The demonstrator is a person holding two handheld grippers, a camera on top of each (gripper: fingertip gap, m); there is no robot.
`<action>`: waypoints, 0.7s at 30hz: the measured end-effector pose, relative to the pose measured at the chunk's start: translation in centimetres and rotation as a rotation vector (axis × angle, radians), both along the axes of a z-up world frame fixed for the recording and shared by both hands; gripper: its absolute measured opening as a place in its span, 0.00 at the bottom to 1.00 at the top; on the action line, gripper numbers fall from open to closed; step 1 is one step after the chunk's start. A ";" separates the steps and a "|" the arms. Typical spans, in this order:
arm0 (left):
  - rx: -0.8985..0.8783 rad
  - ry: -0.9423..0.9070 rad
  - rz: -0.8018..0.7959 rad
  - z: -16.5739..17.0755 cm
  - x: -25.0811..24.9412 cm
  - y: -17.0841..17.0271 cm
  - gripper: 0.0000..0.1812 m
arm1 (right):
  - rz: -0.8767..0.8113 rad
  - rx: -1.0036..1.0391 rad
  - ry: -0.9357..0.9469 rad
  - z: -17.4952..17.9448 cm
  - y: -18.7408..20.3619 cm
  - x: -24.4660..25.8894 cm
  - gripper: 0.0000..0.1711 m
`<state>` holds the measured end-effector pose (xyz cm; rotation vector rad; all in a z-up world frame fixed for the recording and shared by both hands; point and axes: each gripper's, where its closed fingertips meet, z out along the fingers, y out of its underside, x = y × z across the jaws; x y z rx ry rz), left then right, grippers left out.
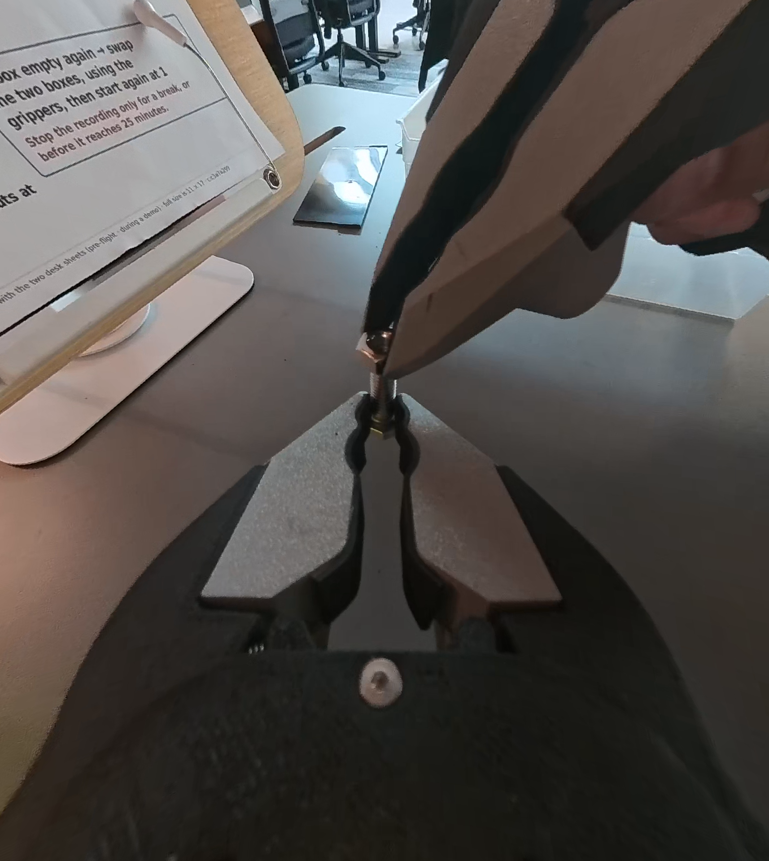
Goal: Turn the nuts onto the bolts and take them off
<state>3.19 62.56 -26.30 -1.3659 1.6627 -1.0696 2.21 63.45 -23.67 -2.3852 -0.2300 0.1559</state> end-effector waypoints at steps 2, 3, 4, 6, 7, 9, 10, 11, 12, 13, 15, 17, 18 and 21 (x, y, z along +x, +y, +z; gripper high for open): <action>-0.005 -0.003 -0.006 0.1 0.0 -0.1 0.04 | 0.001 0.005 -0.006 0.1 0.0 0.0 0.08; -0.006 -0.003 -0.010 0.1 0.0 -0.2 0.04 | 0.002 0.013 -0.005 0.1 0.0 0.0 0.08; -0.007 -0.002 -0.013 0.0 0.0 -0.2 0.04 | 0.003 0.022 -0.001 0.3 0.1 -0.1 0.08; -0.004 0.000 -0.015 -0.1 0.0 -0.3 0.04 | 0.006 0.033 0.008 0.5 0.1 -0.2 0.09; -0.003 0.000 -0.016 -0.1 0.0 -0.3 0.04 | 0.008 0.035 0.009 0.5 0.1 -0.2 0.09; -0.003 0.000 -0.016 -0.1 0.0 -0.3 0.04 | 0.009 0.039 0.008 0.6 0.0 -0.2 0.09; -0.004 -0.002 -0.016 0.0 0.0 -0.3 0.04 | 0.009 0.049 0.009 0.8 0.0 -0.2 0.10; -0.005 -0.004 -0.016 0.0 0.0 -0.3 0.04 | 0.011 0.060 0.010 1.0 0.0 -0.2 0.10; -0.008 -0.006 -0.018 0.0 0.0 -0.2 0.04 | 0.013 0.075 0.010 1.2 -0.1 -0.1 0.11; -0.012 -0.007 -0.019 0.1 0.0 -0.2 0.04 | 0.013 0.091 0.010 1.4 -0.2 0.0 0.12; -0.018 -0.010 -0.027 0.1 0.0 -0.3 0.04 | 0.024 0.137 0.025 2.0 -0.4 0.1 0.13; -0.018 -0.018 -0.042 0.2 0.0 -0.5 0.04 | 0.071 0.228 0.062 3.0 -0.8 -0.3 0.17; -0.017 -0.025 -0.054 0.3 0.0 -0.7 0.04 | 0.093 0.277 0.083 3.4 -1.1 -0.4 0.18; -0.017 -0.037 -0.080 0.5 -0.1 -1.2 0.04 | 0.173 0.379 0.161 3.8 -2.3 -1.0 0.20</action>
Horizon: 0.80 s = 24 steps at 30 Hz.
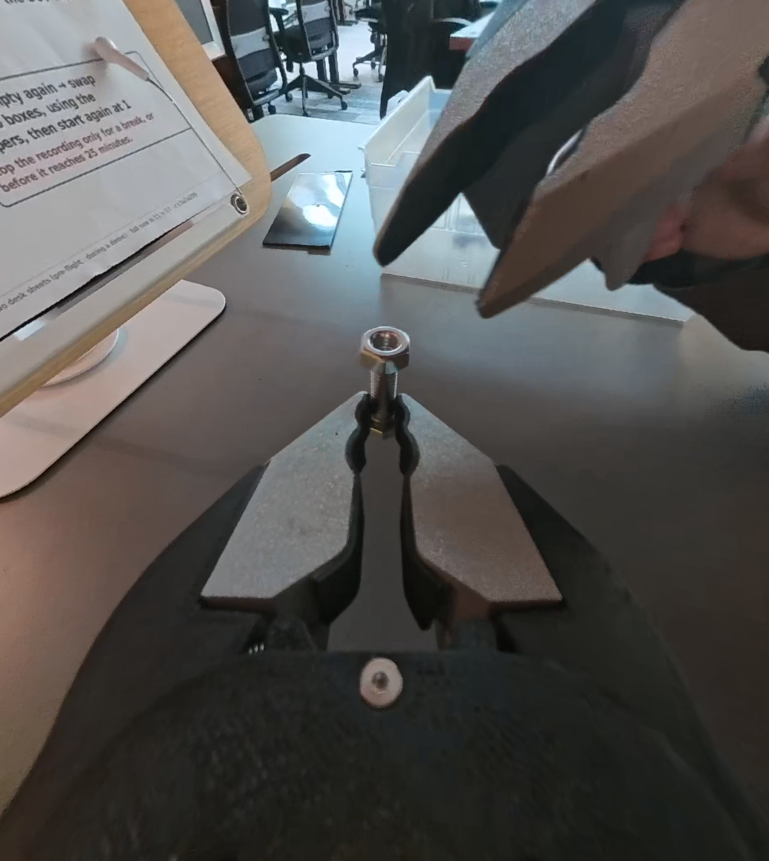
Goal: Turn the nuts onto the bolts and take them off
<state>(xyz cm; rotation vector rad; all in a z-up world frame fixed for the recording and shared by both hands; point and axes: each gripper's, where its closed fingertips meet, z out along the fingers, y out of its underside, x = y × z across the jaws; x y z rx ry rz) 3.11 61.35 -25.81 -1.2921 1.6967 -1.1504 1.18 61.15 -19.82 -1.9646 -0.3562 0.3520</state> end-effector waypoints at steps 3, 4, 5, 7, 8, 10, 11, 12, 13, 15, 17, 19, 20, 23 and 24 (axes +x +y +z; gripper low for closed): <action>0.006 0.001 -0.022 -0.2 0.1 -0.4 0.04 | 0.047 0.056 0.007 -0.7 -0.9 0.2 0.22; 0.007 0.002 -0.034 -0.3 0.1 -0.6 0.04 | 0.049 0.062 -0.009 -1.3 -1.1 0.5 0.21; 0.009 0.001 -0.045 -0.4 0.1 -0.8 0.04 | 0.050 0.069 -0.027 -1.8 -1.2 0.7 0.21; 0.014 -0.002 -0.065 -0.4 0.0 -1.1 0.04 | 0.061 0.095 -0.057 -2.5 -1.4 0.9 0.20; 0.017 -0.001 -0.073 -0.5 0.0 -1.3 0.04 | 0.064 0.109 -0.066 -2.6 -1.4 0.9 0.20; 0.018 0.000 -0.081 -0.6 0.0 -1.4 0.04 | 0.072 0.129 -0.070 -2.6 -1.6 0.8 0.20; 0.015 -0.001 -0.085 -0.6 0.0 -1.5 0.04 | 0.081 0.128 -0.064 -2.7 -1.6 0.7 0.20; 0.011 -0.003 -0.090 -0.5 0.0 -1.5 0.04 | 0.087 0.126 -0.060 -2.7 -1.6 0.7 0.20; 0.005 -0.006 -0.095 -0.4 0.0 -1.6 0.04 | 0.088 0.127 -0.062 -2.8 -1.6 0.7 0.20; 0.001 -0.011 -0.100 -0.3 0.0 -1.7 0.04 | 0.087 0.118 -0.076 -3.2 -1.5 0.7 0.20; 0.005 -0.011 -0.104 -0.3 -0.1 -1.9 0.04 | 0.088 0.114 -0.086 -3.3 -1.4 0.5 0.20; 0.010 -0.010 -0.103 -0.3 -0.1 -1.9 0.04 | 0.090 0.113 -0.094 -3.4 -1.4 0.4 0.19; 0.012 -0.008 -0.101 -0.4 -0.1 -1.8 0.04 | 0.092 0.112 -0.097 -3.4 -1.4 0.3 0.19; 0.012 -0.003 -0.084 -0.4 0.0 -1.5 0.04 | 0.093 0.109 -0.111 -3.5 -1.5 0.1 0.17; 0.007 -0.002 -0.079 -0.4 0.0 -1.4 0.04 | 0.088 0.110 -0.118 -3.6 -1.5 0.2 0.17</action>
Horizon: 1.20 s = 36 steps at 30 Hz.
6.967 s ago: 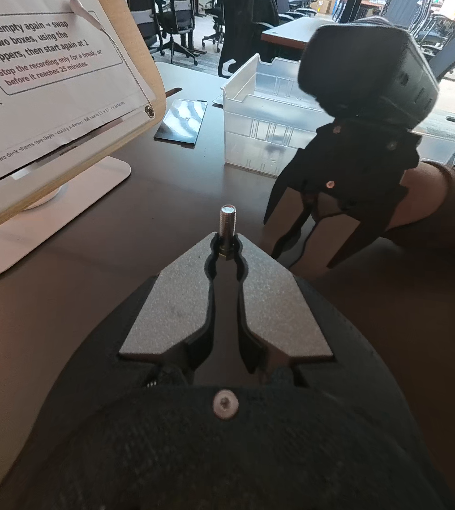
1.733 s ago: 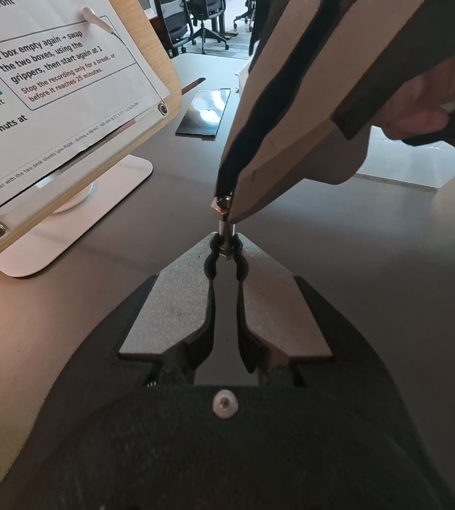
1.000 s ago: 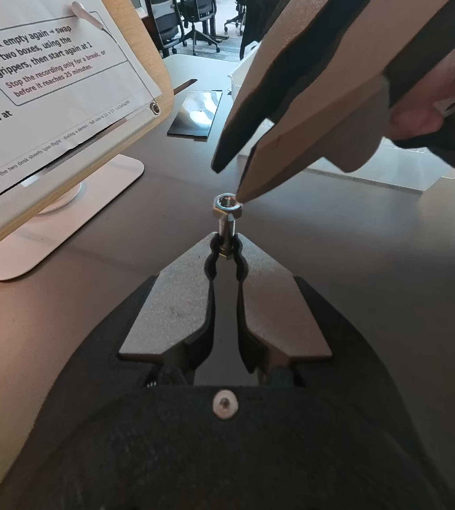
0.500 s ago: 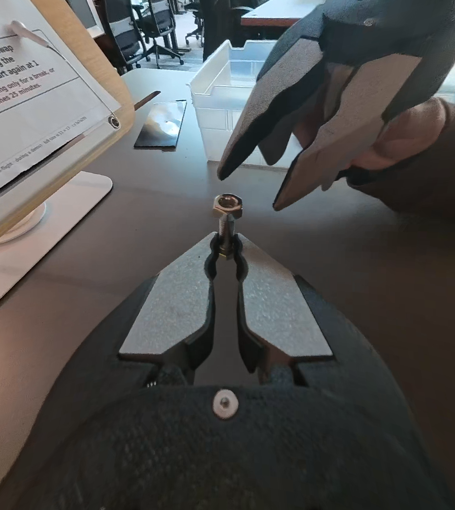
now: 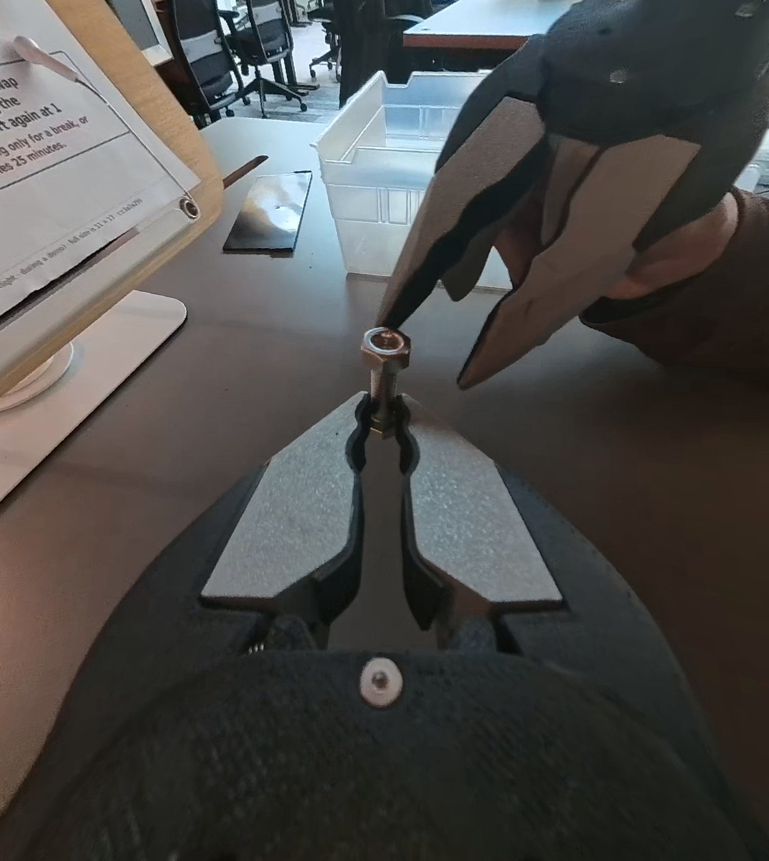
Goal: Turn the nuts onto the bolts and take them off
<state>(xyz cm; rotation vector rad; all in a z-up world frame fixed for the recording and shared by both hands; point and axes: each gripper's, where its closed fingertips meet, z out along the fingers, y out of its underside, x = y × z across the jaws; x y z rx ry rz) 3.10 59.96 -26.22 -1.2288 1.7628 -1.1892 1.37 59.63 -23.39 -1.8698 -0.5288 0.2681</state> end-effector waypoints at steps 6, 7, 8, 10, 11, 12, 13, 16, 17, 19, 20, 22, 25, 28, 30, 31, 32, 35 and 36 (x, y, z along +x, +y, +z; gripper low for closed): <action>-0.014 0.001 0.016 0.1 0.0 0.4 0.04 | -0.019 0.002 -0.012 0.0 0.0 0.3 0.15; -0.015 0.000 0.014 0.1 0.0 0.3 0.04 | -0.026 0.006 -0.009 0.1 0.0 0.4 0.15; -0.014 -0.001 0.012 0.1 0.0 0.3 0.04 | -0.029 0.011 -0.002 0.3 0.1 0.4 0.16; -0.009 -0.001 0.006 0.1 0.0 0.1 0.04 | -0.030 0.014 0.009 0.4 0.3 0.3 0.18; -0.007 -0.001 0.002 0.1 0.0 0.0 0.04 | -0.030 0.011 0.009 0.4 0.4 0.3 0.18; -0.007 0.000 -0.001 0.1 0.0 0.0 0.04 | -0.028 0.008 0.006 0.3 0.4 0.2 0.18; -0.006 0.001 -0.003 0.0 0.0 -0.1 0.04 | -0.025 0.006 0.002 0.2 0.5 0.1 0.18; -0.002 0.000 -0.002 0.0 0.0 -0.1 0.04 | -0.022 0.003 -0.008 0.1 0.5 -0.1 0.18; -0.004 -0.001 0.000 0.1 0.0 0.0 0.04 | -0.024 0.005 -0.010 0.1 0.4 -0.1 0.18; -0.007 -0.004 0.002 0.1 0.0 0.0 0.04 | -0.026 0.007 -0.003 0.2 0.3 0.0 0.17; -0.010 -0.005 0.003 0.2 0.0 0.1 0.04 | -0.028 0.009 0.000 0.3 0.2 0.1 0.17; -0.020 -0.007 -0.003 0.3 0.0 0.0 0.04 | -0.038 0.015 0.000 0.4 0.2 0.4 0.17; -0.034 -0.025 -0.037 0.6 -0.2 -0.6 0.04 | -0.039 0.016 0.022 0.5 0.3 0.6 0.18; -0.028 -0.032 -0.055 0.7 -0.2 -1.0 0.04 | -0.002 0.022 0.039 0.7 0.2 -0.2 0.19; -0.021 -0.029 -0.050 0.6 -0.2 -1.0 0.04 | 0.001 0.020 0.032 0.7 0.2 -0.3 0.19; -0.020 -0.028 -0.041 0.6 -0.2 -0.8 0.04 | 0.001 0.018 0.026 0.6 0.1 -0.4 0.18; -0.021 -0.026 -0.033 0.6 -0.1 -0.6 0.04 | 0.002 0.019 0.021 0.6 0.1 -0.4 0.18; -0.041 -0.027 -0.016 0.8 -0.1 -0.2 0.04 | -0.005 0.020 0.017 0.6 -0.1 -0.2 0.17; -0.046 -0.027 -0.014 0.8 -0.1 -0.1 0.04 | -0.010 0.023 0.018 0.7 -0.1 -0.1 0.16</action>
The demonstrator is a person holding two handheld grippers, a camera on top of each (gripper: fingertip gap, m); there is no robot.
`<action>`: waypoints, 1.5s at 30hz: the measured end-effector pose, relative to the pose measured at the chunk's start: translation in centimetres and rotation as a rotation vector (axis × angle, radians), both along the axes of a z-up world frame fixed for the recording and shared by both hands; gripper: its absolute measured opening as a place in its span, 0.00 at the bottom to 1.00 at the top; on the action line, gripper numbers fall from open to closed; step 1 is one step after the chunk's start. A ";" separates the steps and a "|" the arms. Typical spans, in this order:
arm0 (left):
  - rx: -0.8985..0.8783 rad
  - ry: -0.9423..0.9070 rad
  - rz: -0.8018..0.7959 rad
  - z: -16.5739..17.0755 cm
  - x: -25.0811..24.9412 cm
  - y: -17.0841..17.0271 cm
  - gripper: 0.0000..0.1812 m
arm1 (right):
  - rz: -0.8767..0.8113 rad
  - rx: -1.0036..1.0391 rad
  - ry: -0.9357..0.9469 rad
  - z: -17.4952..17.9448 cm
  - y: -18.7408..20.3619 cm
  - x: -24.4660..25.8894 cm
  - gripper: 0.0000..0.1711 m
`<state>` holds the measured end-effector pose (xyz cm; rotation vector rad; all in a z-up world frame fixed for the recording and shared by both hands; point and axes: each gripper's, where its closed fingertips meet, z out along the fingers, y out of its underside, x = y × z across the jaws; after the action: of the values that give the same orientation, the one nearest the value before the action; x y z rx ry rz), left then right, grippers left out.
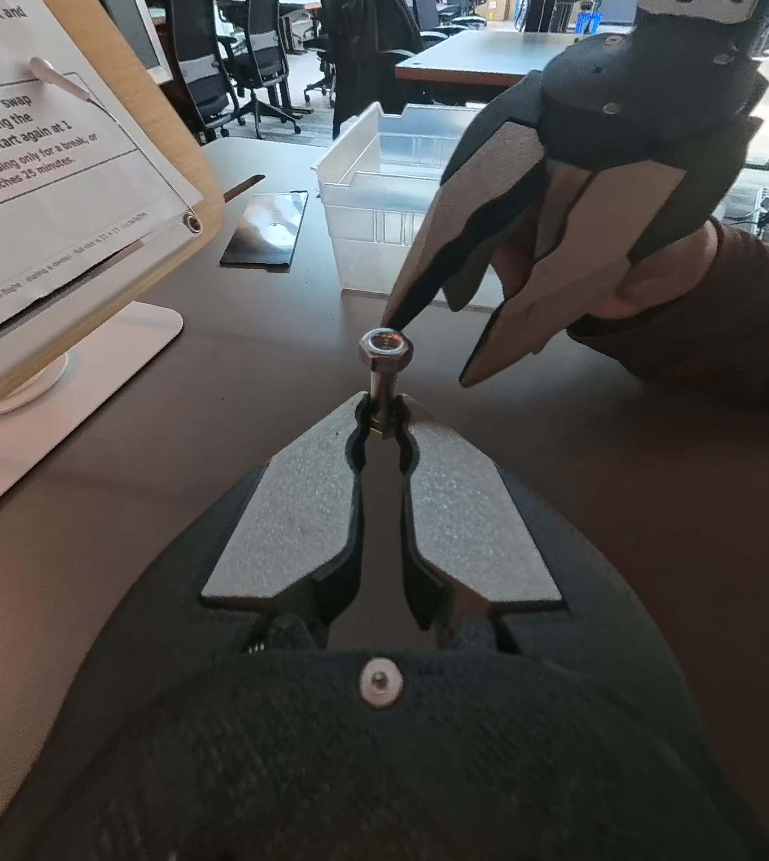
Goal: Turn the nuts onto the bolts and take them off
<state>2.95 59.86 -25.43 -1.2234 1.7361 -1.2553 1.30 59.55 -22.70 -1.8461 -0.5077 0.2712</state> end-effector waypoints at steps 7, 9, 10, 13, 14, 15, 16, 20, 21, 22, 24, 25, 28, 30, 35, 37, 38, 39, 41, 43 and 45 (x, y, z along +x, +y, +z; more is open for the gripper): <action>0.019 0.003 -0.026 -0.2 0.0 -0.7 0.04 | 0.003 0.000 0.014 -0.1 0.4 -0.3 0.19; 0.024 0.008 -0.016 -0.3 0.0 -0.5 0.04 | -0.002 -0.003 -0.018 -0.3 0.4 -0.5 0.19; 0.019 0.007 -0.011 -0.2 0.0 -0.4 0.04 | -0.007 -0.001 -0.032 -0.3 0.4 -0.4 0.18; 0.002 0.002 0.014 0.0 0.0 0.2 0.04 | -0.016 0.012 -0.042 -0.1 0.2 -0.1 0.15; -0.003 0.002 0.018 0.0 0.0 0.4 0.04 | -0.018 0.021 -0.044 0.0 0.1 0.0 0.14; -0.010 0.003 0.017 0.1 0.0 0.4 0.04 | -0.026 0.028 -0.045 0.1 0.1 0.2 0.14; -0.014 0.003 0.013 0.1 0.0 0.3 0.04 | -0.035 0.034 -0.041 0.3 0.1 0.3 0.15; -0.001 0.002 -0.024 -0.1 0.0 -0.6 0.04 | -0.028 0.027 0.000 0.4 0.5 0.1 0.20; 0.008 0.002 -0.029 -0.1 0.0 -0.7 0.04 | -0.022 0.020 -0.003 0.2 0.6 -0.1 0.20; 0.016 0.002 -0.030 -0.1 0.0 -0.8 0.04 | -0.016 0.013 -0.014 0.0 0.6 -0.3 0.20; 0.018 0.004 -0.020 -0.2 0.0 -0.6 0.04 | -0.008 0.006 -0.031 -0.2 0.5 -0.5 0.19; 0.012 0.003 -0.017 -0.1 0.0 -0.5 0.04 | -0.012 0.006 -0.036 -0.2 0.5 -0.5 0.19; 0.008 0.002 0.005 0.0 0.0 0.1 0.04 | -0.013 0.011 -0.021 0.0 0.2 -0.1 0.16; 0.005 0.000 0.001 0.0 -0.1 0.0 0.04 | -0.022 0.024 -0.011 0.3 0.1 0.2 0.16; 0.020 0.003 -0.029 -0.2 0.0 -0.8 0.04 | -0.018 0.010 0.004 0.0 0.6 0.0 0.21; 0.027 0.001 -0.015 -0.2 0.0 -0.6 0.04 | -0.001 0.002 -0.006 -0.3 0.6 -0.5 0.20; 0.028 0.000 -0.001 -0.2 0.0 -0.3 0.04 | -0.003 0.001 -0.012 -0.3 0.5 -0.5 0.20; 0.022 -0.003 0.013 0.0 0.0 0.1 0.04 | -0.009 0.002 -0.016 -0.3 0.5 -0.3 0.20; -0.003 -0.004 0.031 0.2 0.0 0.6 0.04 | -0.009 0.011 -0.009 0.0 0.2 -0.1 0.16; -0.016 -0.006 0.032 0.3 -0.1 0.8 0.04 | -0.024 0.021 0.002 0.3 0.1 0.4 0.16; -0.013 -0.003 0.012 0.2 -0.1 0.4 0.04 | -0.037 0.024 0.017 0.4 0.3 0.6 0.18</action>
<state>2.89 60.22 -25.25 -1.2368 1.7181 -1.2634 1.93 59.87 -22.32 -1.8264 -0.4625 0.2545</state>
